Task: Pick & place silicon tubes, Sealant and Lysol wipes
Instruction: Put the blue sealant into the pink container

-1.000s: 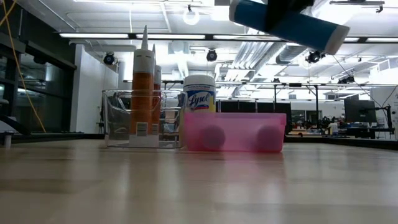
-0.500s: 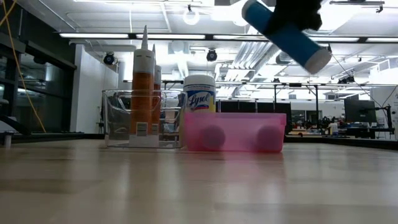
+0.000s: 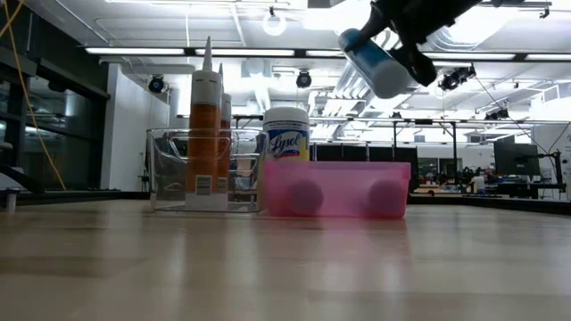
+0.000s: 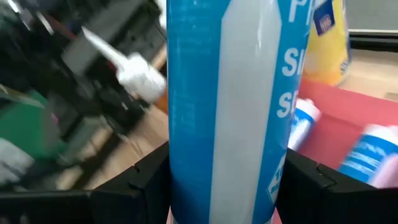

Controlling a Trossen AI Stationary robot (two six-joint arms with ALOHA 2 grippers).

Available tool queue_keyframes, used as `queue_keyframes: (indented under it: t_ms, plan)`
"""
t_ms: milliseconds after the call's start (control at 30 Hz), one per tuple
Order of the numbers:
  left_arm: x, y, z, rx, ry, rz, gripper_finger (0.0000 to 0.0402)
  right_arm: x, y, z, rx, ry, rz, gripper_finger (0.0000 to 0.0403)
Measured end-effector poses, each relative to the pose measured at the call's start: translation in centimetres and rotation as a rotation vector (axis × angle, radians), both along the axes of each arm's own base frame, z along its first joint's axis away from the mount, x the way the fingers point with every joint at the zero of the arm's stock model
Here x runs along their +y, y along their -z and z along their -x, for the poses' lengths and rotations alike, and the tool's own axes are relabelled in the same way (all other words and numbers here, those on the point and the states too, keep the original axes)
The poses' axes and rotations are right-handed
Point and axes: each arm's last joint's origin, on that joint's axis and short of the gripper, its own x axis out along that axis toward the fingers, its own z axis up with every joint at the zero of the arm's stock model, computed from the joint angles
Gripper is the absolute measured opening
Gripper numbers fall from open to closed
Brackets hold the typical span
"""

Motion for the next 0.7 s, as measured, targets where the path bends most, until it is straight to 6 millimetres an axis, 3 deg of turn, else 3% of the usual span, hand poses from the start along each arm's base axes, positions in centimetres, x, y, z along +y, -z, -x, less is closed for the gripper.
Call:
queue_keyframes:
  t_ms: [467,600,700]
  plan:
    - [0.0,0.0,0.0,0.0,0.0,0.0,0.0346,-2.7,0.4,0.0,-0.065,0.149,-0.188,0.0209]
    - [0.0,0.0,0.0,-0.001,0.0,0.0,0.0346,-3.9,0.5,-0.9,0.095,0.214,-0.236,0.0209]
    - [0.0,0.0,0.0,-0.001,0.0,0.001,0.0346,-4.8,-0.1,-2.7,0.229,0.212,-0.219,0.0209]
